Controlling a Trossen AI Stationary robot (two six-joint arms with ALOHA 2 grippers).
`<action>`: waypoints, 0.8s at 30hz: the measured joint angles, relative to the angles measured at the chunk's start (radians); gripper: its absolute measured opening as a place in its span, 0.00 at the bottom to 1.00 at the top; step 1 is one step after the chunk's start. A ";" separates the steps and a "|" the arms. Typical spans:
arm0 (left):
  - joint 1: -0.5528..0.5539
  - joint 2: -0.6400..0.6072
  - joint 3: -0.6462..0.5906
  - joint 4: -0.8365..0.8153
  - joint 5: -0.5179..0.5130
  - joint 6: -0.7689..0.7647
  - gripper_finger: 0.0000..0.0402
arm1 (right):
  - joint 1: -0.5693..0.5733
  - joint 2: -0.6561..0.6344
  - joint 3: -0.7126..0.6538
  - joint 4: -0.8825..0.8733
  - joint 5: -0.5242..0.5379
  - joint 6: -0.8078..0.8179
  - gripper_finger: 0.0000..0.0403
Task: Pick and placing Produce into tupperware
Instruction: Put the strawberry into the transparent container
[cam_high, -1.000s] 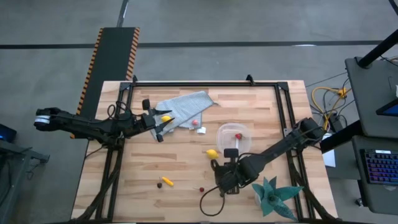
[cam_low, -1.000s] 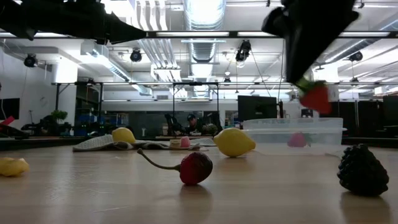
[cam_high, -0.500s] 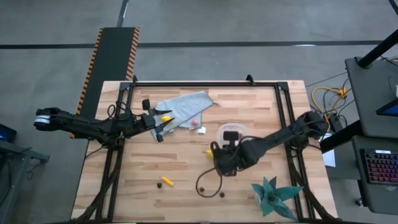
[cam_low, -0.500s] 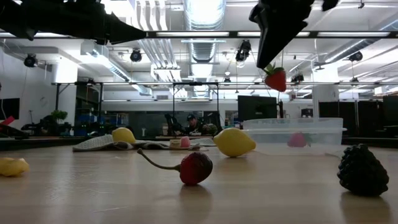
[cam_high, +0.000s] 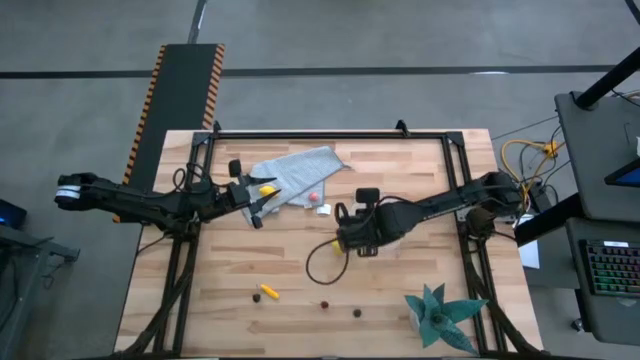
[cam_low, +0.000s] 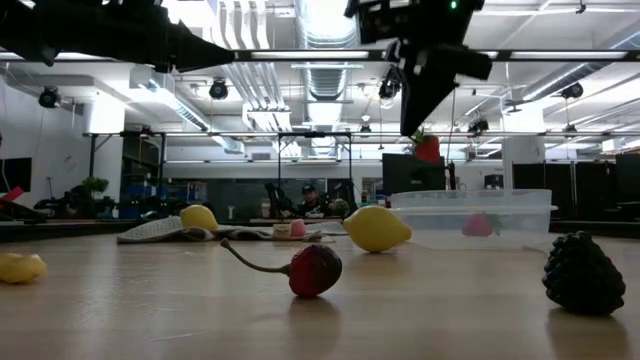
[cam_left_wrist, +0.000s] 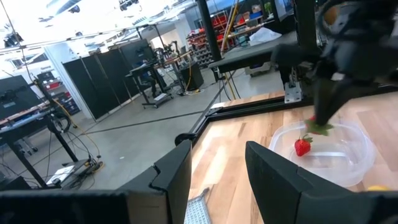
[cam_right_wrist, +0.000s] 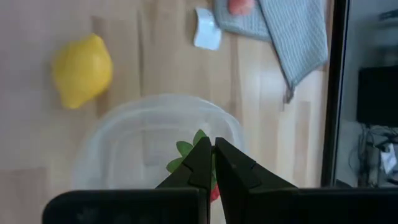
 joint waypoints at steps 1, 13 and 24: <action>0.000 0.000 0.000 0.000 0.000 0.000 0.34 | -0.008 0.000 -0.011 0.001 0.000 -0.007 0.02; 0.000 -0.002 0.001 0.002 0.000 0.053 0.34 | -0.048 -0.011 -0.137 0.007 -0.002 -0.008 0.02; 0.000 -0.003 0.001 0.001 0.000 0.061 0.34 | -0.105 -0.061 -0.256 0.161 -0.070 -0.049 0.02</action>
